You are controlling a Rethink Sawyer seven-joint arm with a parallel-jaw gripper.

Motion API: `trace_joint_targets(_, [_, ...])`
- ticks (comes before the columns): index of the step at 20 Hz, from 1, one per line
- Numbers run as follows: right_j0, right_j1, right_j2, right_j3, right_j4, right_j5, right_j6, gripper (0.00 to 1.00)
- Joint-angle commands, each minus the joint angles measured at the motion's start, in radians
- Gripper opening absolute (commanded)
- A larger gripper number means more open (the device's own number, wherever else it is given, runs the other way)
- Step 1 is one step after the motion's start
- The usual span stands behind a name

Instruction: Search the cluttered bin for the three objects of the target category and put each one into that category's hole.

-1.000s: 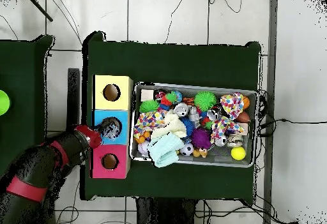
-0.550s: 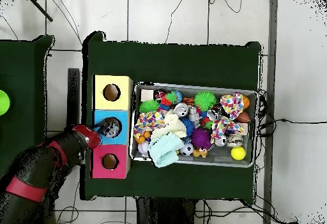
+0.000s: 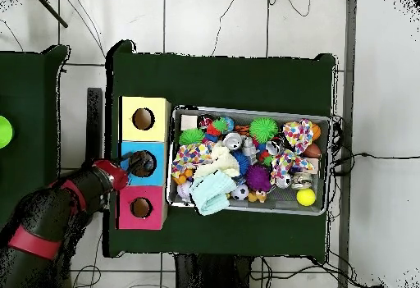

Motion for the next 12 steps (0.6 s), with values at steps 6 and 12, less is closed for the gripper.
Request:
trace_joint_targets(6, [-0.334, -0.342, 0.465, 0.266, -0.022, -0.298, -0.055, 1.00])
trace_joint_targets(12, [-0.672, -0.582, 0.748, 0.436, -0.188, -0.383, -0.217, 1.00])
